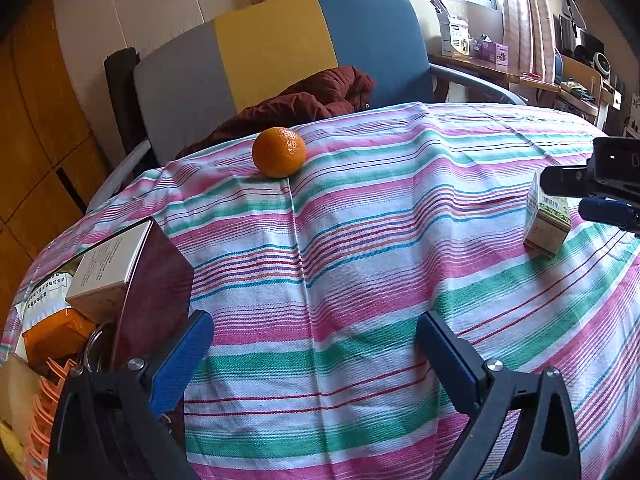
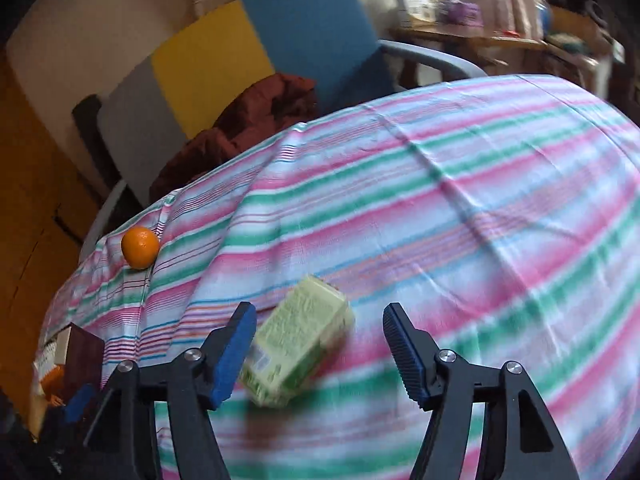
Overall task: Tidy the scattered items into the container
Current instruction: 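Grasp the small green-and-white box with the right tool and lift it, then grasp the orange with the left tool while the right tool holds the green box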
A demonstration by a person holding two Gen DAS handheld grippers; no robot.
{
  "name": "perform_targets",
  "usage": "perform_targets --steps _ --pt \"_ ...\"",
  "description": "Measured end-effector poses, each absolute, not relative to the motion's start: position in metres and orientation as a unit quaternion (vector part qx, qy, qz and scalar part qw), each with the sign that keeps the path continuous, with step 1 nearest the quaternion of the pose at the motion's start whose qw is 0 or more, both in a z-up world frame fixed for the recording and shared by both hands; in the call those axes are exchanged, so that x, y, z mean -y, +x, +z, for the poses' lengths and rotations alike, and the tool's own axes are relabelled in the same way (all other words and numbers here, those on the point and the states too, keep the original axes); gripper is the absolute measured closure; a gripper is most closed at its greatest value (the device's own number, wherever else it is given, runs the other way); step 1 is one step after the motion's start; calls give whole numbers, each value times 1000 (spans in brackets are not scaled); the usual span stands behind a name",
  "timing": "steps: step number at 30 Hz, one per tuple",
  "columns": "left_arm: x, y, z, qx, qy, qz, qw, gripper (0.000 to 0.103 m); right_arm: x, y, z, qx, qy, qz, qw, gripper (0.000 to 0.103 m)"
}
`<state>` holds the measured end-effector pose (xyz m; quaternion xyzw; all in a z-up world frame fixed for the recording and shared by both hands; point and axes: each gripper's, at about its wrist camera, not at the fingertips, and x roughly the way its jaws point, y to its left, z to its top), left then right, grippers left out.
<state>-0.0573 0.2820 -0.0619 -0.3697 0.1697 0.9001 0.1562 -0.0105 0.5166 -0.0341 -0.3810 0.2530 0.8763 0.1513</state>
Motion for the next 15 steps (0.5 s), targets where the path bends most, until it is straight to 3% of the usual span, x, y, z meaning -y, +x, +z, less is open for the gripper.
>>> perform_targets --steps 5,6,9,10,15 --pt "-282 -59 -61 -169 -380 896 156 0 -488 -28 -33 -220 -400 874 166 41" --pt "-282 -61 -60 -168 -388 892 157 0 -486 -34 -37 -211 -411 869 176 55" --pt "-282 -72 -53 -161 -424 876 164 14 -487 -34 -45 -204 -414 865 197 71" --pt "-283 -76 -47 -154 -429 874 167 18 -487 -31 -48 -198 -413 866 201 71" --pt "-294 -97 -13 -148 -394 886 195 18 -487 -17 -55 -157 -394 884 197 72"
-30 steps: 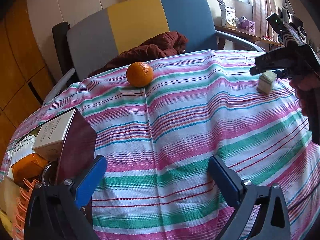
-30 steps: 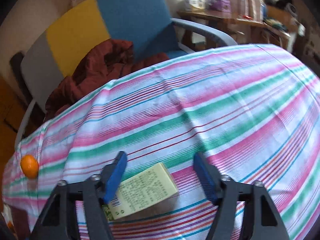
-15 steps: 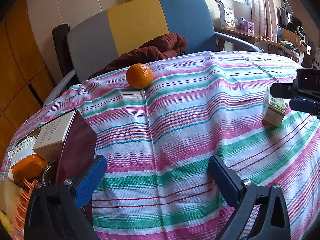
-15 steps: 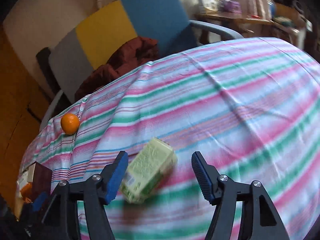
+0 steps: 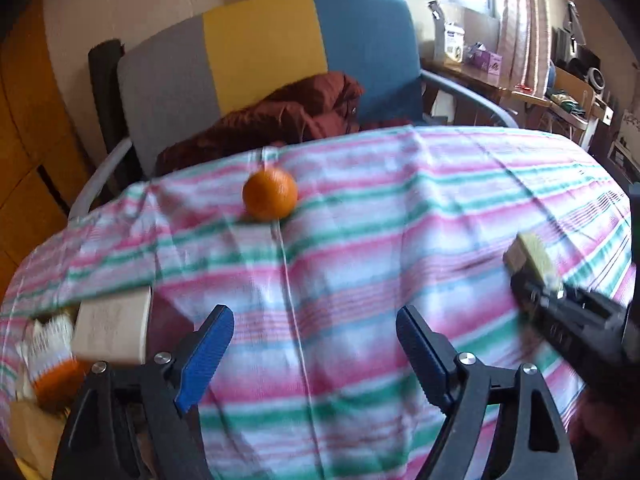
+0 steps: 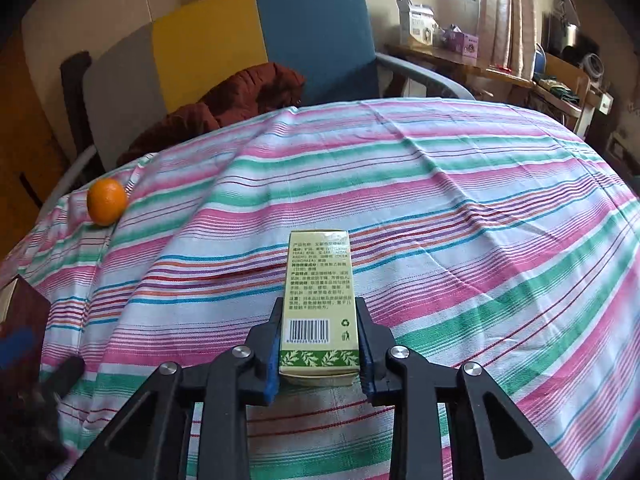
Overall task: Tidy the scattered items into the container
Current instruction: 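Grasp the orange with the left tool while the right tool holds the green box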
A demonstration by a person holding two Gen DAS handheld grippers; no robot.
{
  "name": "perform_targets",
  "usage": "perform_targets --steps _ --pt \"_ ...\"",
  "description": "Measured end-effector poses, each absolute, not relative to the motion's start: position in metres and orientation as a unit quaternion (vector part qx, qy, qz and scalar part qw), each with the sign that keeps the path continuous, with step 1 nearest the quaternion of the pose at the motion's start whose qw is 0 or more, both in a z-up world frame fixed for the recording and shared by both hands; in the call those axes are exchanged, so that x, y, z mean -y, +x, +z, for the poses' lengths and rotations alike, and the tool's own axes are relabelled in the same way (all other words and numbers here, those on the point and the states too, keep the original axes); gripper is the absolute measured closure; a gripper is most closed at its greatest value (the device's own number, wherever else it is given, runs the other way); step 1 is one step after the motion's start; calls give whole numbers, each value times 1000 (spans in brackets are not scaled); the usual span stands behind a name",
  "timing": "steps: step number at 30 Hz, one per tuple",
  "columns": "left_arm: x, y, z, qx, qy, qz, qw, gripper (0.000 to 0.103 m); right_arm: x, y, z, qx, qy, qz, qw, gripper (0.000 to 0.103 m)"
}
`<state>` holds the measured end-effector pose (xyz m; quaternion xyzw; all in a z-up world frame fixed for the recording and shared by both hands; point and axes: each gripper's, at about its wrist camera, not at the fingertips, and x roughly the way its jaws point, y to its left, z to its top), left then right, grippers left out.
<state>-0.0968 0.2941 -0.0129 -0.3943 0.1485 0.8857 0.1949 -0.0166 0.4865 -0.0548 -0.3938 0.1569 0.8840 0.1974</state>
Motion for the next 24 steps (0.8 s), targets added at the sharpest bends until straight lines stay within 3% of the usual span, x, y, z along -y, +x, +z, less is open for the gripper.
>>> perform_targets --steps 11,24 --pt "-299 -226 -26 -24 -499 839 214 18 -497 -19 -59 -180 -375 890 188 72" --pt "-323 -265 -22 -78 -491 833 245 17 -495 -16 -62 -185 -369 892 184 72"
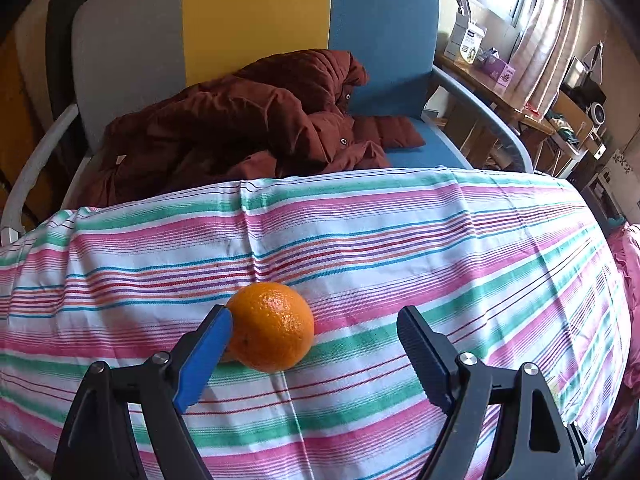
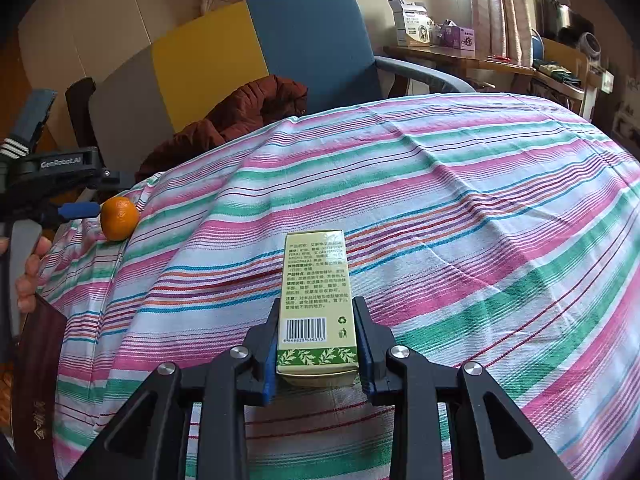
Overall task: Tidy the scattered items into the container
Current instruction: 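Grasp the orange with the left tool while the right tool holds the green box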
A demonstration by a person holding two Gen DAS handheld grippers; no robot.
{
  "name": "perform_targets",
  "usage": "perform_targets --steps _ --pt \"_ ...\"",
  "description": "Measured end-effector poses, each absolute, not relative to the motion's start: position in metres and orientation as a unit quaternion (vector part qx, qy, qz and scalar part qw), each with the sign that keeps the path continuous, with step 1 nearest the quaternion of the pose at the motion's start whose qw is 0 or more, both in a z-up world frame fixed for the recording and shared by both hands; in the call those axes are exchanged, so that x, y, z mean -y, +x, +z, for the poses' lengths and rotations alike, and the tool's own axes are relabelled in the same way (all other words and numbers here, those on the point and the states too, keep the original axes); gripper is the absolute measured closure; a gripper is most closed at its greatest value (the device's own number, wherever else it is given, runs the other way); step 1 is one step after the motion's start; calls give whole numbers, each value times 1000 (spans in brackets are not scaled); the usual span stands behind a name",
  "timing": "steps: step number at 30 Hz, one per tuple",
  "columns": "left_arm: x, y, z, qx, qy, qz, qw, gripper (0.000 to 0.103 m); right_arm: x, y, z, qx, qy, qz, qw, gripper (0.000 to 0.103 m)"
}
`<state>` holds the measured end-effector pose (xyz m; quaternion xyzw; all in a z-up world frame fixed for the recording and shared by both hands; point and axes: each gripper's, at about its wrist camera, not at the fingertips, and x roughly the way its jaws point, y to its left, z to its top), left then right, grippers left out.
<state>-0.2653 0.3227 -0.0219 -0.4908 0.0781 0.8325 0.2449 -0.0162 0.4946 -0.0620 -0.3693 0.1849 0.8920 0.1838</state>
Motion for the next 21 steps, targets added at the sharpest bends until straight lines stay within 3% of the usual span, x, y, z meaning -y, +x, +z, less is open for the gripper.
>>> perform_targets --steps 10,15,18,20,21 --pt "-323 -278 -41 -91 -515 817 242 14 -495 -14 -62 -187 -368 892 183 72" --pt "-315 -280 -53 -57 -528 813 240 22 -495 -14 -62 -188 -367 892 183 72" --pt "-308 -281 -53 -38 -520 820 235 33 -497 -14 -62 -189 -366 893 182 72" --pt "-303 -281 -53 -34 -514 827 224 47 -497 -15 -62 -187 -367 893 183 72" --pt "-301 -282 -53 -30 -513 829 221 47 -497 -15 -62 -186 -367 893 183 72"
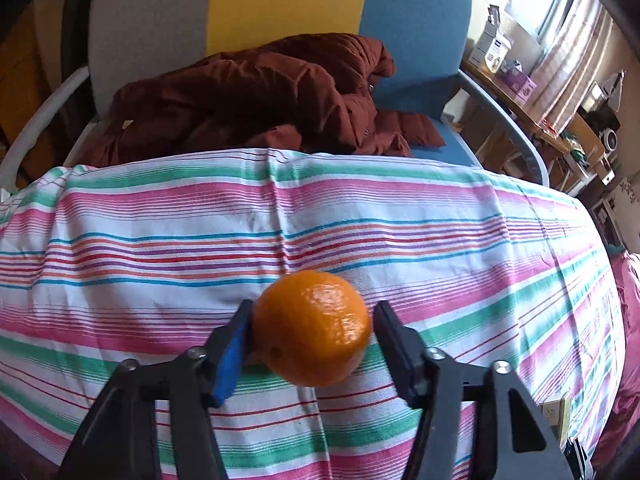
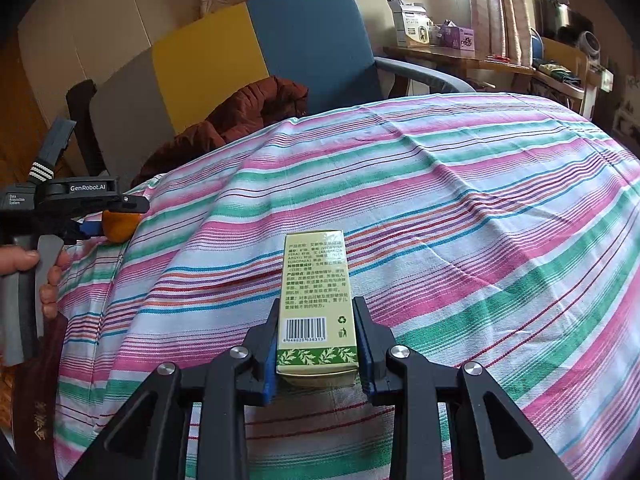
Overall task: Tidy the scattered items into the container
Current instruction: 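Carry the orange and green box into the gold tin and open both tools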
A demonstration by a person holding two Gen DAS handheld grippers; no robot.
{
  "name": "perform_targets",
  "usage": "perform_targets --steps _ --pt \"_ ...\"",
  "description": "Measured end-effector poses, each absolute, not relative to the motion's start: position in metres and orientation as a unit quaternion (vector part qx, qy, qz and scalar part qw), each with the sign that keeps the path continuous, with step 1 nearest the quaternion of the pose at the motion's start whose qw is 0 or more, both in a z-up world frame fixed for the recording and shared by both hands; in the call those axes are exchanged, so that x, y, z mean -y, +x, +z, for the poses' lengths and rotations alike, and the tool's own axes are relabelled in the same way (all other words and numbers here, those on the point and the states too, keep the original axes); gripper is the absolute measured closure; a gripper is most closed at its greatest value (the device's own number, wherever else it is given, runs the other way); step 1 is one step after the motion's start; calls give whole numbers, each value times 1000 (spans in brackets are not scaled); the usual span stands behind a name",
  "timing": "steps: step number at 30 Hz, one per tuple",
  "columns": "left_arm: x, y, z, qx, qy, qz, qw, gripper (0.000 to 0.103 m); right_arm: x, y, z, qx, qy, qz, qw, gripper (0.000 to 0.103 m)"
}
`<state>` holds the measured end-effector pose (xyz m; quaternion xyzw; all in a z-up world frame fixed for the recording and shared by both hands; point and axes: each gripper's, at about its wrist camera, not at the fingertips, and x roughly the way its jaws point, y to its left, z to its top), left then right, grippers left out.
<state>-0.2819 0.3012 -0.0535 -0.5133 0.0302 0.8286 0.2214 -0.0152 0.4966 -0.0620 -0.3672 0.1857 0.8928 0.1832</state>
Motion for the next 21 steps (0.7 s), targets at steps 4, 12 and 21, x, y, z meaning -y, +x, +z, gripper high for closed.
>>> perform_targets --steps 4,12,21 --pt "-298 -278 -53 -27 -511 829 225 47 -495 -17 -62 -182 -368 893 186 72" --pt "-281 -250 -47 31 -519 825 220 48 -493 -17 -62 -176 -369 893 189 72" --pt "-259 -177 -10 49 -486 834 256 48 -491 -17 -60 -172 -374 891 191 72"
